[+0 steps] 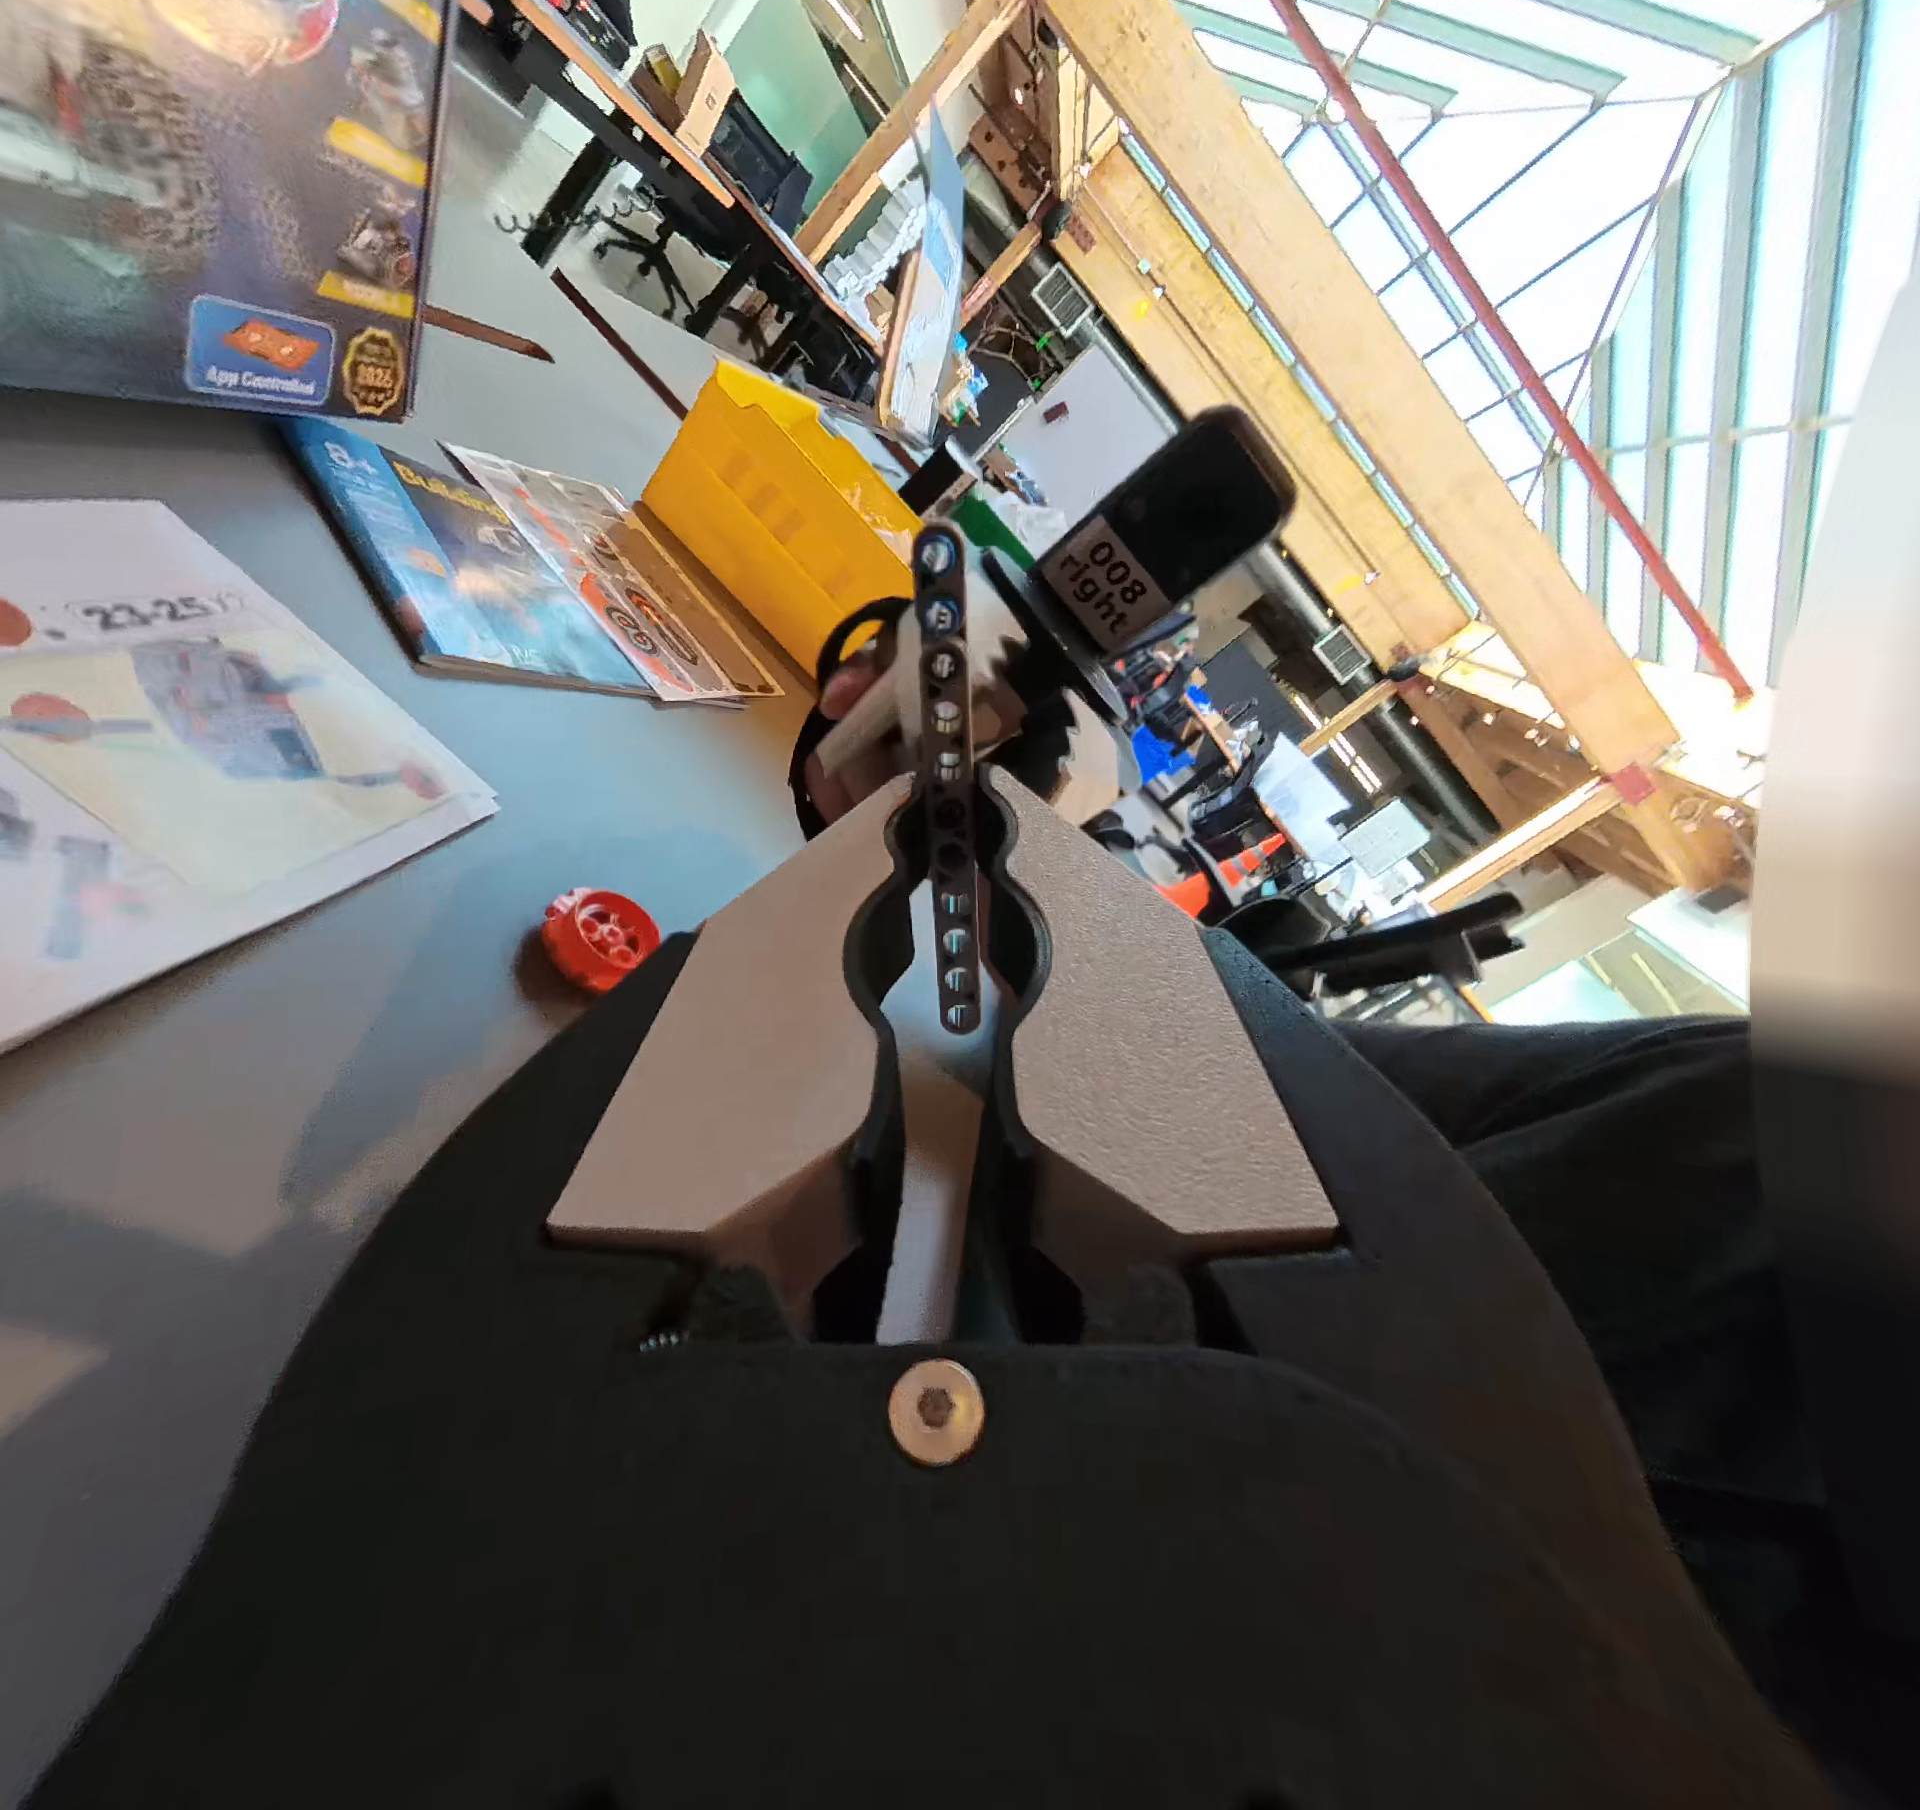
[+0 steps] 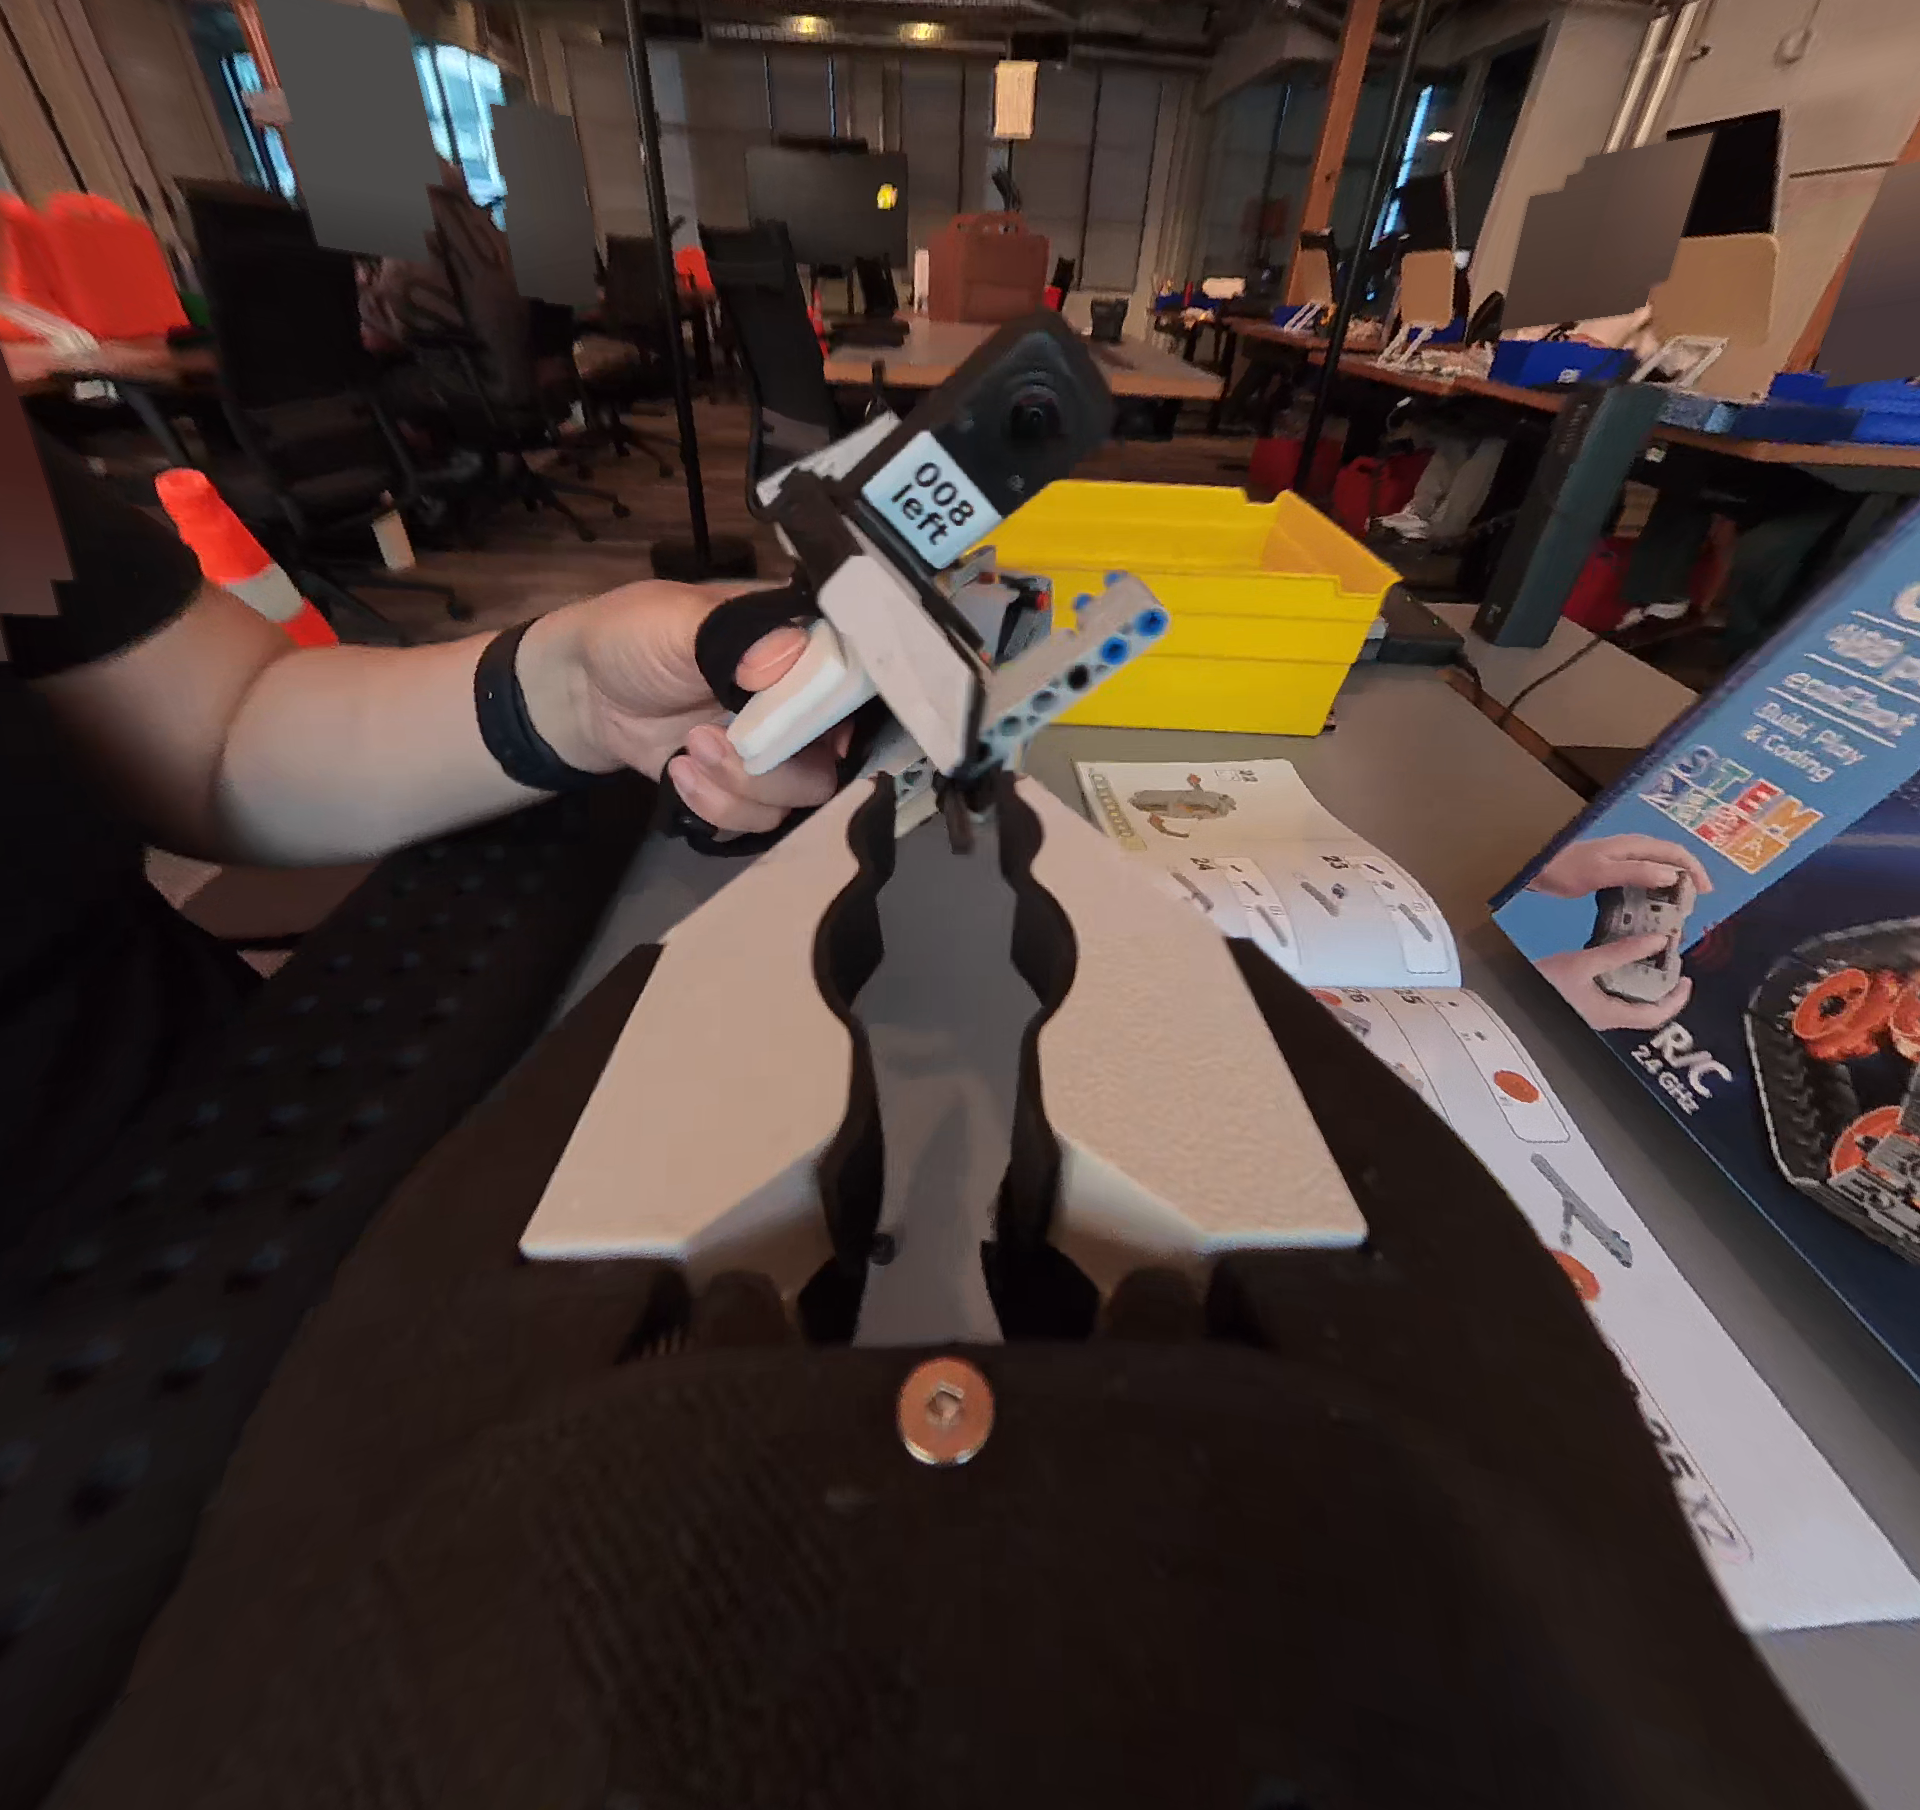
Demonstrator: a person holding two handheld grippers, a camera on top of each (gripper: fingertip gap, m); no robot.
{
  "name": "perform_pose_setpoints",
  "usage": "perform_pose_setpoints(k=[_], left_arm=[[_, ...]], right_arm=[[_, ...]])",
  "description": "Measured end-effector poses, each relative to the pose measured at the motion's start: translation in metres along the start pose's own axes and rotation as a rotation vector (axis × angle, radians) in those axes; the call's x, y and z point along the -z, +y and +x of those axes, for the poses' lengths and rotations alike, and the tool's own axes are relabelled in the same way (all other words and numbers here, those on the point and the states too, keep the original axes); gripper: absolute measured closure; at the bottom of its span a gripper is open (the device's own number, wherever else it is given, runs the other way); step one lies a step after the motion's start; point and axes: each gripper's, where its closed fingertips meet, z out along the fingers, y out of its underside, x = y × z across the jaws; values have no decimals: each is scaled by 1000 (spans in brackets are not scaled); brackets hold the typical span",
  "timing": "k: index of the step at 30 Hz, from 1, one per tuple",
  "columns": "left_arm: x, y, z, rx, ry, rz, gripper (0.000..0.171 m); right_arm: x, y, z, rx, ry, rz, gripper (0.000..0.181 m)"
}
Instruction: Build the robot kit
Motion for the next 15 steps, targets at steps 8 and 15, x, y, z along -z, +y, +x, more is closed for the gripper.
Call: perform_pose_setpoints(k=[8, 15], left_arm=[[-13, -55, 32, -181, -34, -30, 167], [-38, -125, 27, -311, -27, -62, 167]], right_arm=[[66, -10, 61, -122, 249, 126, 158], [74, 42, 90, -96, 416, -134, 159]])
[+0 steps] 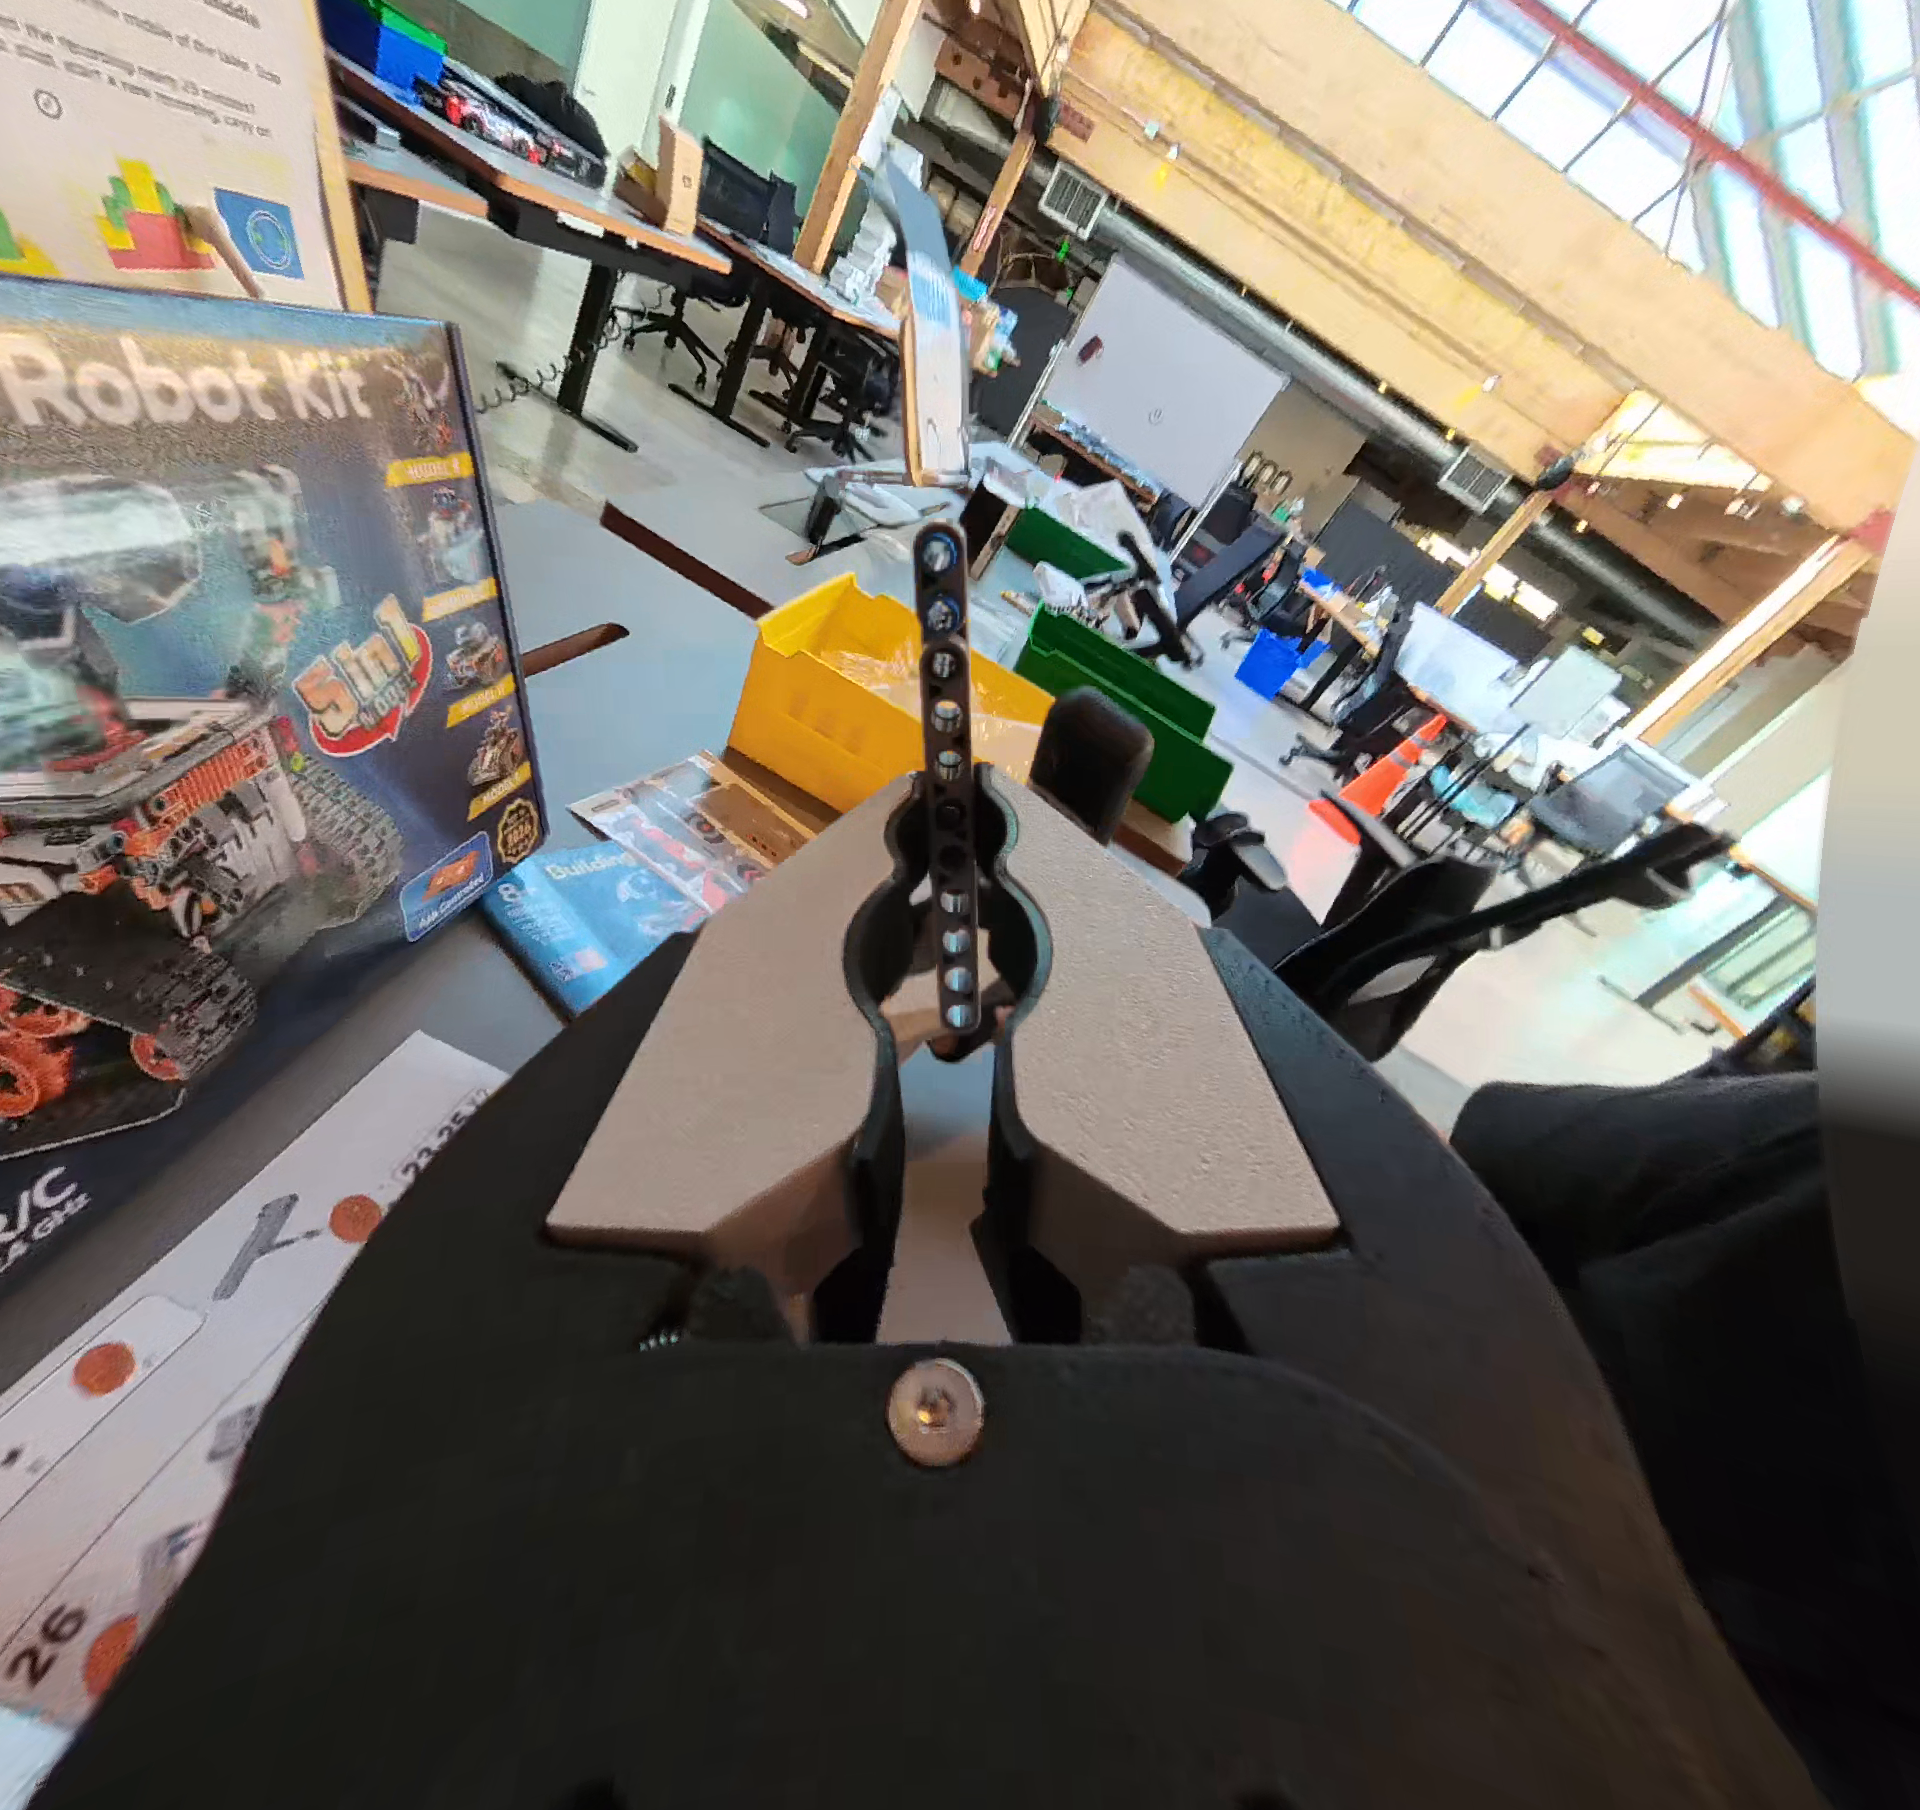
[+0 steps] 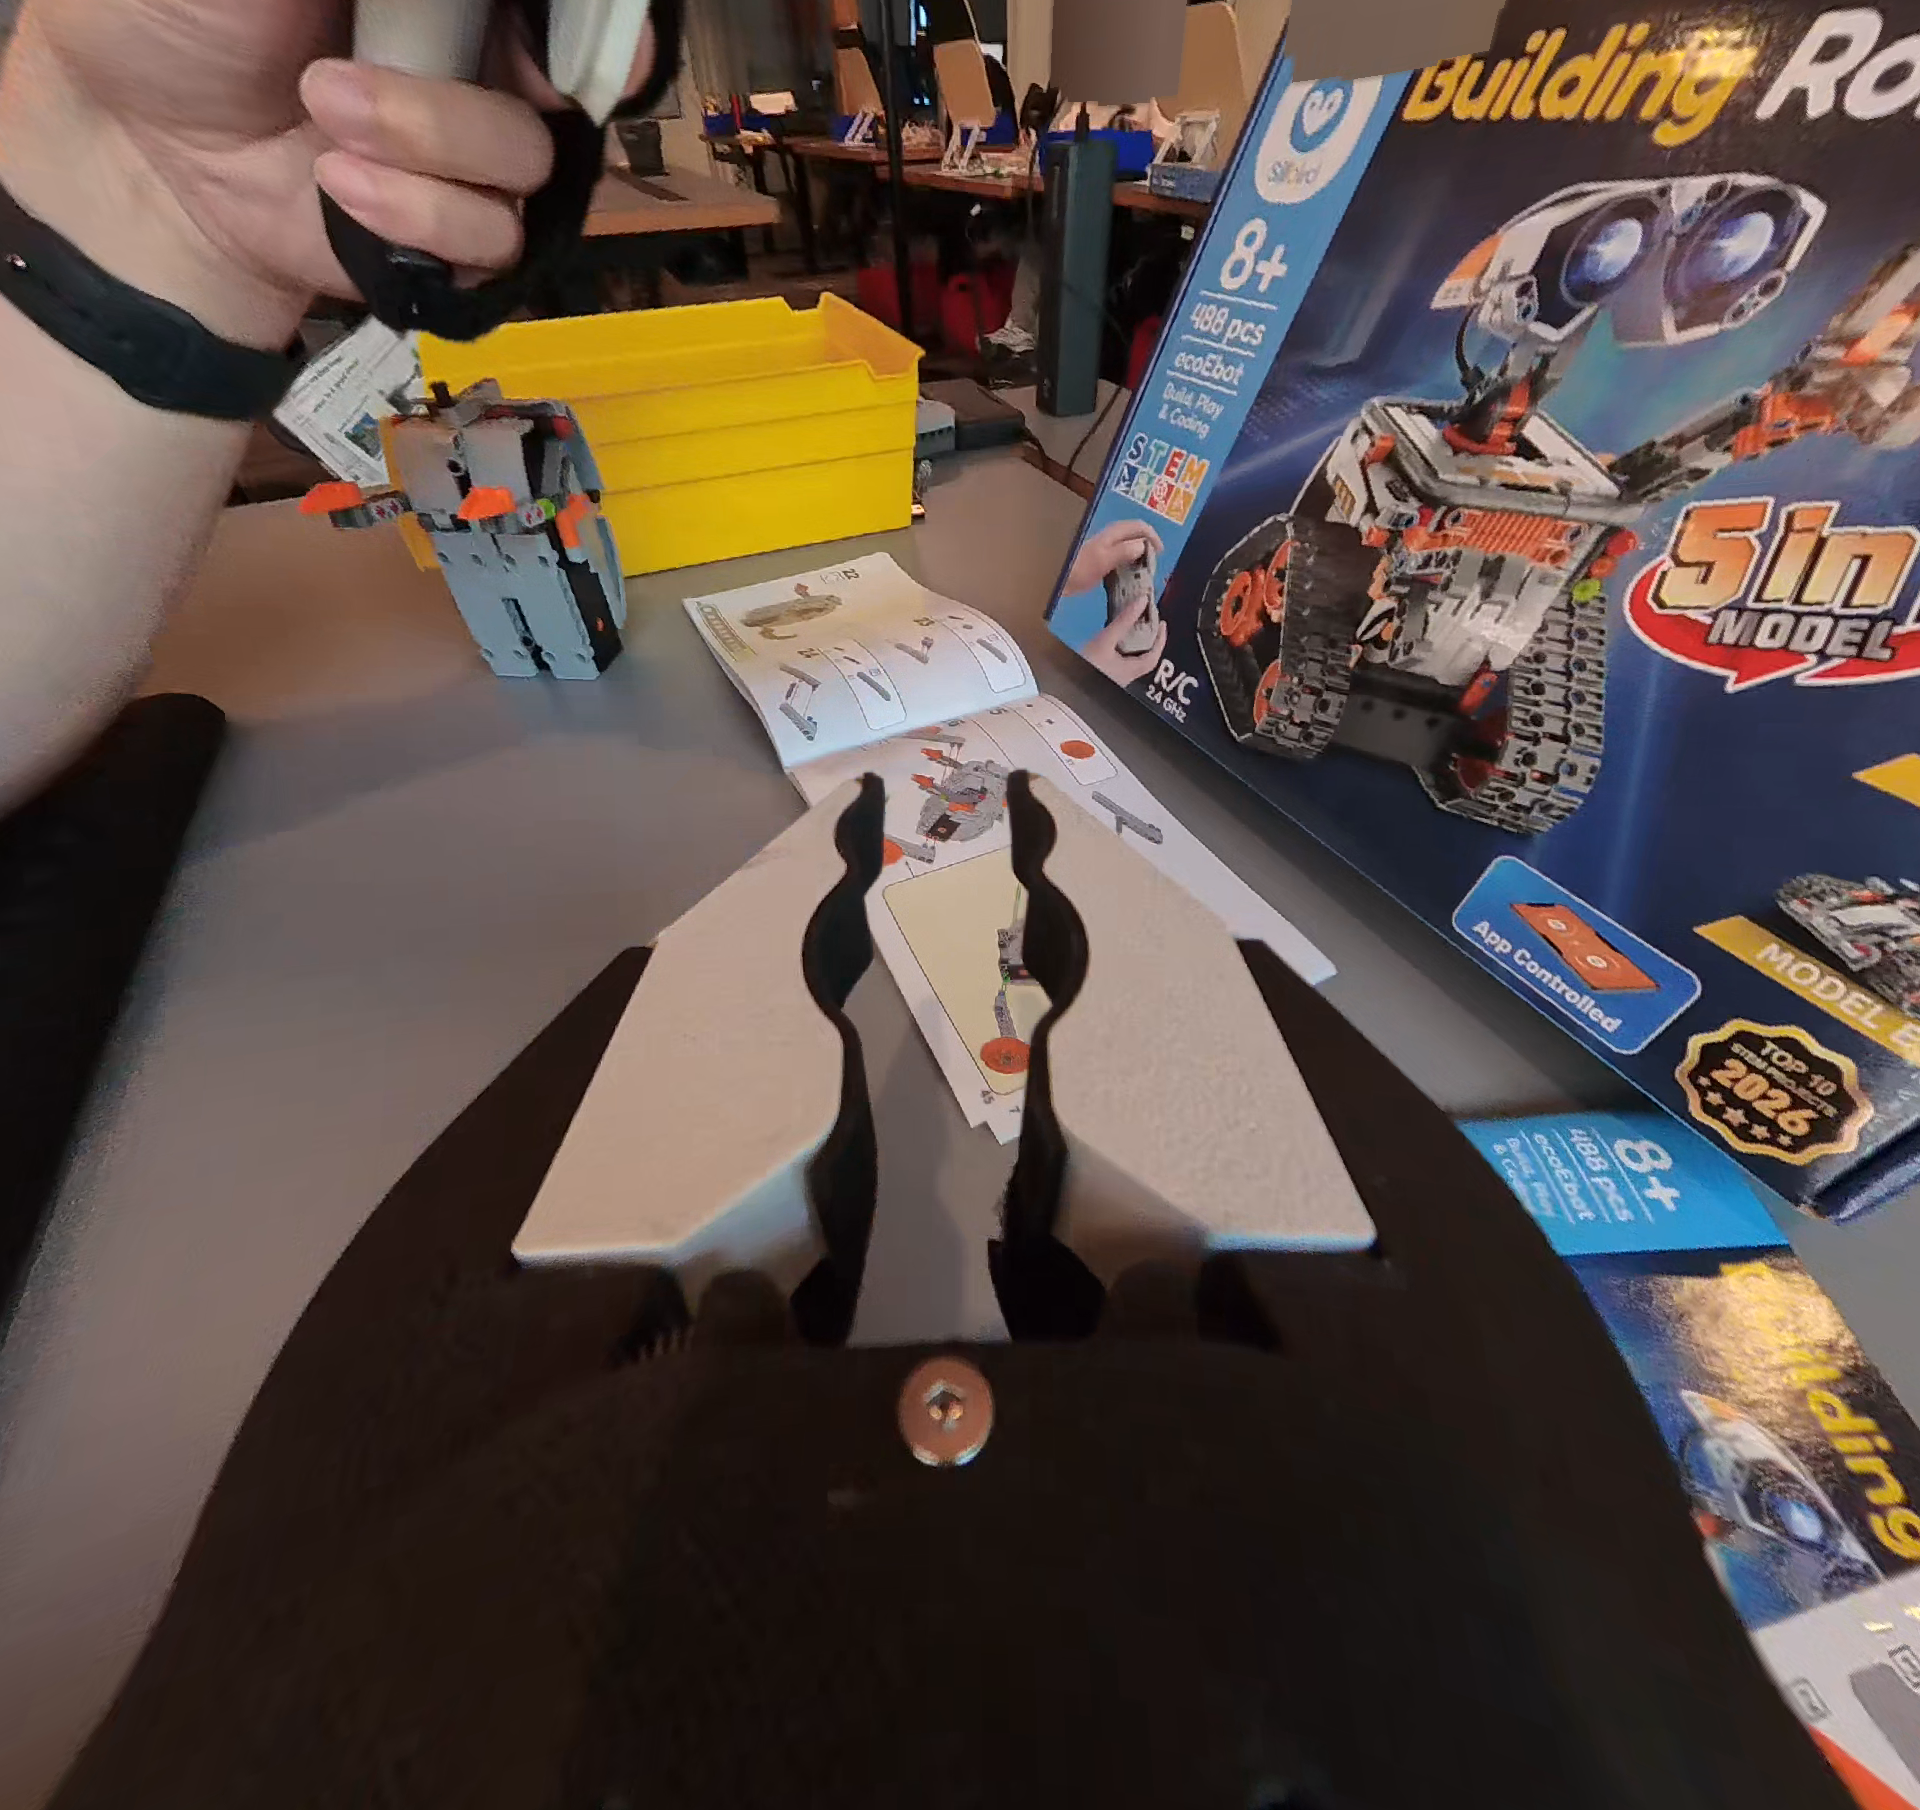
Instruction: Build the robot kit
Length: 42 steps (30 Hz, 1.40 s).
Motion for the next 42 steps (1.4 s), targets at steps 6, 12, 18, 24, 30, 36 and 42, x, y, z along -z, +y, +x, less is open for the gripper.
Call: perform_pose_setpoints(k=[6, 12, 18, 24, 30, 36, 42], left_arm=[[-5, 44, -52, 101, -36, -116, 166], [-13, 62, -47, 186, 171, -129, 166], [-27, 92, -49, 269, 193, -243, 166], [-36, 109, -43, 223, 161, -341, 167], [-34, 109, -38, 234, 178, -354, 166], [-32, 112, -36, 229, 168, -389, 166], [-32, 108, -28, 219, 186, -391, 167]], right_arm=[[-5, 15, 12, 8, 46, -47, 158], [-14, 20, 9, 17, 32, -60, 156], [-13, -13, -9, 155, 77, 51, 153], [-7, -30, -26, 209, 46, 126, 168], [-6, -29, -26, 196, 35, 112, 167], [-11, -23, -28, 213, 36, 61, 176], [-12, -24, -31, 243, 40, 58, 180]])
